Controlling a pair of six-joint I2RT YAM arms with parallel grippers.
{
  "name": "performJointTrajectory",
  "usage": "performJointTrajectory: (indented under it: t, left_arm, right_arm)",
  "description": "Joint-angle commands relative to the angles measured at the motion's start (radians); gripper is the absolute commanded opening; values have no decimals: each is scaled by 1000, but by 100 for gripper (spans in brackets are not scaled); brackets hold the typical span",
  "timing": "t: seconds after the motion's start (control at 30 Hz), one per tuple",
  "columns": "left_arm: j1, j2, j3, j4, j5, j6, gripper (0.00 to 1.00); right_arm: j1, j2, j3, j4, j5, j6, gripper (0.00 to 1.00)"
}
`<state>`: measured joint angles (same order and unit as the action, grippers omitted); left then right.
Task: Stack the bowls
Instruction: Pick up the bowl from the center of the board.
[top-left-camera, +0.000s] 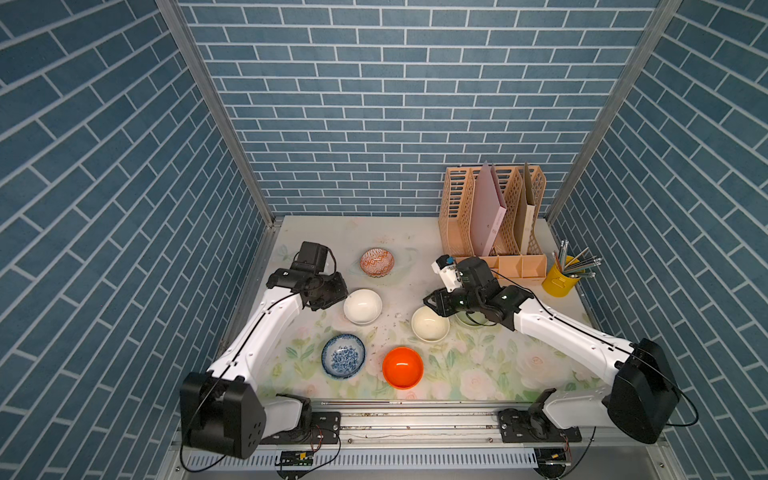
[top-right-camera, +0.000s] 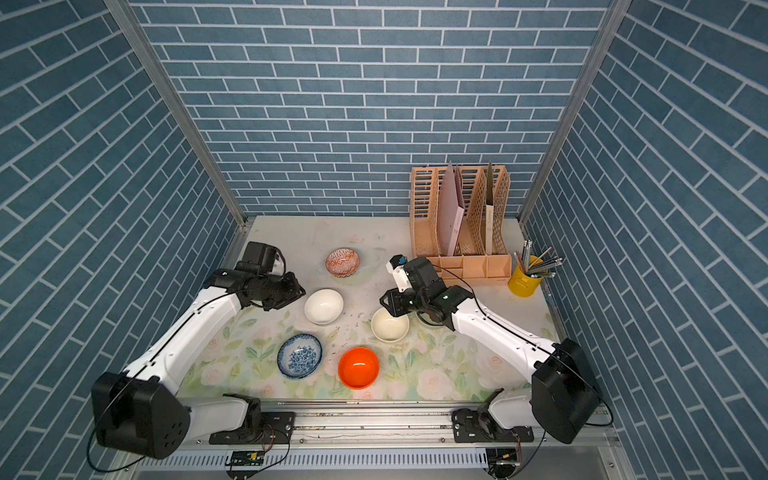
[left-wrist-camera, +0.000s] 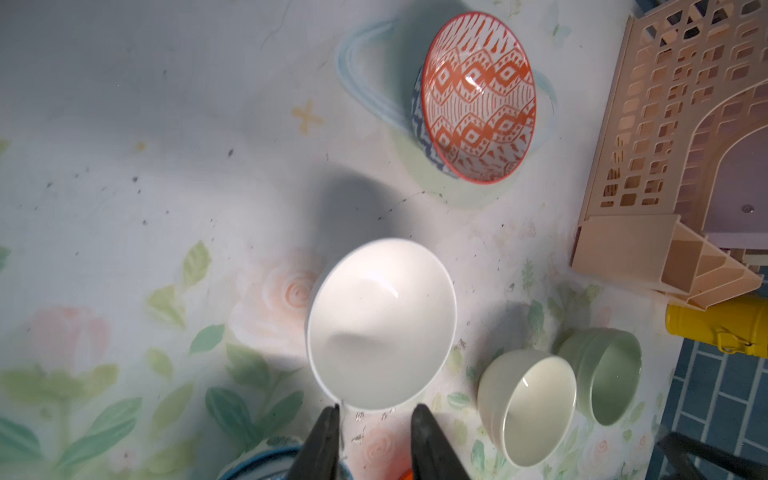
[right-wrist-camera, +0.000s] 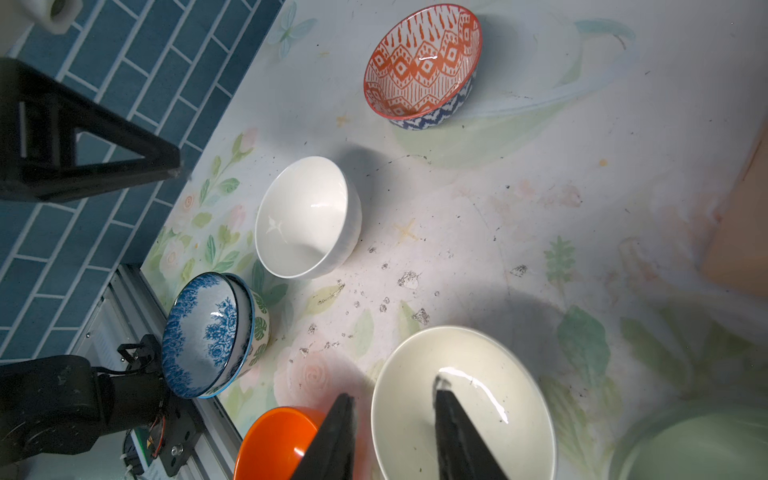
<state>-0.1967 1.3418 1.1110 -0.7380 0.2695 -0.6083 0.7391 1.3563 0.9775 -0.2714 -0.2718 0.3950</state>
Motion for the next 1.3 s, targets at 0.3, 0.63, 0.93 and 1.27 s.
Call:
performJointTrajectory:
  t: [0.3, 0.63, 0.93, 1.27]
  left_arm:
    - [2, 373, 233, 151, -39, 65, 31]
    - [-7, 563, 373, 221, -15, 59, 31]
    - [-12, 676, 458, 198, -29, 64, 26]
    - [-18, 743, 506, 174, -55, 72, 25]
  right_arm:
    - [-1, -38, 26, -43, 59, 19, 36]
    - [-1, -51, 27, -58, 52, 24, 36]
    - [-1, -62, 25, -66, 54, 19, 36]
    - [-1, -57, 24, -68, 49, 17, 36]
